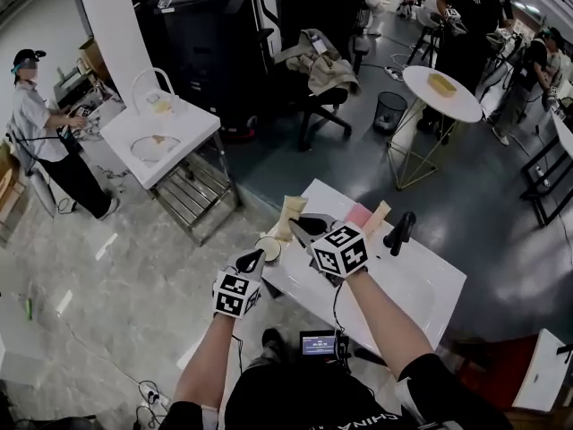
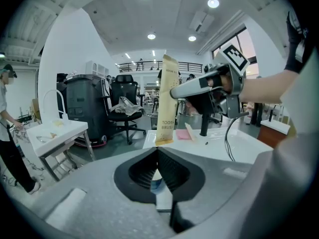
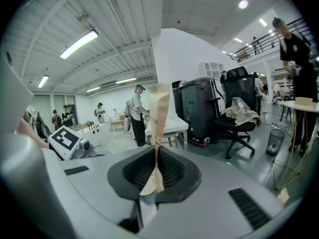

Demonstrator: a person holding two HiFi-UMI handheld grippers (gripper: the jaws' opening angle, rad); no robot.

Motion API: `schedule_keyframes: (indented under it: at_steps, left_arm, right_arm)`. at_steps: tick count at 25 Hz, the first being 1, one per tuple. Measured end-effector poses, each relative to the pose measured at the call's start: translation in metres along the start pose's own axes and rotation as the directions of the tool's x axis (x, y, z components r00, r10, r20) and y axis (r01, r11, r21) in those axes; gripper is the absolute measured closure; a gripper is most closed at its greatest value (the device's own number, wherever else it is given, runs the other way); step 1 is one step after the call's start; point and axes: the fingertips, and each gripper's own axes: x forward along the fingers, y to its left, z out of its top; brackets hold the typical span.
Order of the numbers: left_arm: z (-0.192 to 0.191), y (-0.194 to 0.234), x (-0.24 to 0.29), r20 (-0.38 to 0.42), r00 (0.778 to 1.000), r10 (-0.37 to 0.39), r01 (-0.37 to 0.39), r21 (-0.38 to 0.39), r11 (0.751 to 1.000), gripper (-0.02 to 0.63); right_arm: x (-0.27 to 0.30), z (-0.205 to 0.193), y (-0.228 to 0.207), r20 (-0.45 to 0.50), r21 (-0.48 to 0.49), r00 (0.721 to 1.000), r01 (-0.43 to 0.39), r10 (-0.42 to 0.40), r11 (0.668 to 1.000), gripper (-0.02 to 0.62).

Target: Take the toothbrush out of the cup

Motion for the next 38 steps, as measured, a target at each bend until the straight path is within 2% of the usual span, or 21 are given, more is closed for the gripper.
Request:
schedule_keyframes:
  at_steps: [3, 8, 20, 38]
  left_arm:
    - [0.0, -0.005, 0.002, -0.005, 1.0, -0.012, 0.012, 0.002, 1.0, 0.597]
    - [-0.006, -0.013, 0.01, -0.014, 0.999, -0.037, 0.037, 0.005, 0.999, 0.597]
    - [-0.024, -0.028, 0.017, -0.01, 0.997, -0.074, 0.074, -0.028, 0.997, 0.597]
    - [-0.026, -0.02, 0.012, 0.009, 0.998, -0.057, 0.058, -0.035, 0.998, 0.597]
  right_arm:
    - [-0.011, -0.007, -0.013, -0.014, 0.0, 0.999, 0.041, -0.041, 0.999, 0.572]
    - [-0.022, -0.04, -0.026, -0.083, -0.055, 0.991, 0.097, -0.102, 0.994, 0.572]
    - [-0.018, -0.097, -0.023, -0.131, 0.027, 0.982, 0.138, -0.133, 0.99, 0.574]
    - [-0.01, -0.1, -0.014, -0.129, 0.064, 0.983, 0.136, -0.127, 0.989, 0.577]
